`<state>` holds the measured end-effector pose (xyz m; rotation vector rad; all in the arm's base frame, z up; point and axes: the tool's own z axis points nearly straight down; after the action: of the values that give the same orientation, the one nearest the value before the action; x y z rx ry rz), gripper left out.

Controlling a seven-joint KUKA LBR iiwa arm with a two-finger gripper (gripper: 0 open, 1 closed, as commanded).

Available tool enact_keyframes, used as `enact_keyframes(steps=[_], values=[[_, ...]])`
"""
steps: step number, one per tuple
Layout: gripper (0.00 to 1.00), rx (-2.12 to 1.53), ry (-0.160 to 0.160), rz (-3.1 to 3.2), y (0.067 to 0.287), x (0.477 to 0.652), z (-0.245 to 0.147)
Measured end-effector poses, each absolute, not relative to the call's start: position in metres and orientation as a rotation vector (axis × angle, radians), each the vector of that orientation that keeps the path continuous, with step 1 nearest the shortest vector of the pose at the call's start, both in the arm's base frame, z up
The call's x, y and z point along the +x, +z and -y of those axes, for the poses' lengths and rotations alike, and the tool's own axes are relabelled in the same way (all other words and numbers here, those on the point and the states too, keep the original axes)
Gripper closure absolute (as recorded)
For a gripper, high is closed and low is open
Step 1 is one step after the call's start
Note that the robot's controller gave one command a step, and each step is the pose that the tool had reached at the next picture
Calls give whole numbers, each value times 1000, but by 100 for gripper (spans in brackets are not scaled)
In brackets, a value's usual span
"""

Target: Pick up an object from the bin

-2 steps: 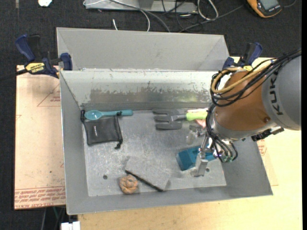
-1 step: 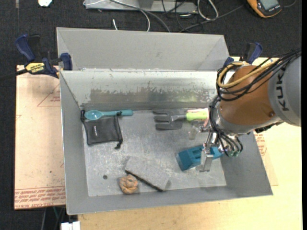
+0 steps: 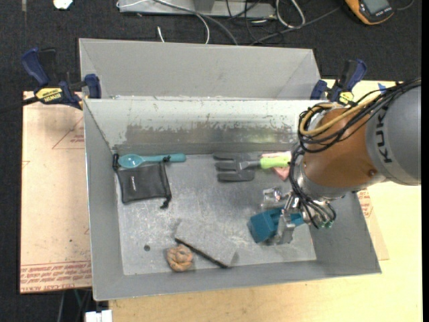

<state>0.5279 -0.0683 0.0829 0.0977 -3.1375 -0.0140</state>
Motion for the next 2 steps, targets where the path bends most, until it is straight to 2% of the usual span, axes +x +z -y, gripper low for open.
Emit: enact_keyframes(steps=[1,2], values=[[100,98,-14,3137,83,528,68],[100,336,-19,3119,73,535,71]])
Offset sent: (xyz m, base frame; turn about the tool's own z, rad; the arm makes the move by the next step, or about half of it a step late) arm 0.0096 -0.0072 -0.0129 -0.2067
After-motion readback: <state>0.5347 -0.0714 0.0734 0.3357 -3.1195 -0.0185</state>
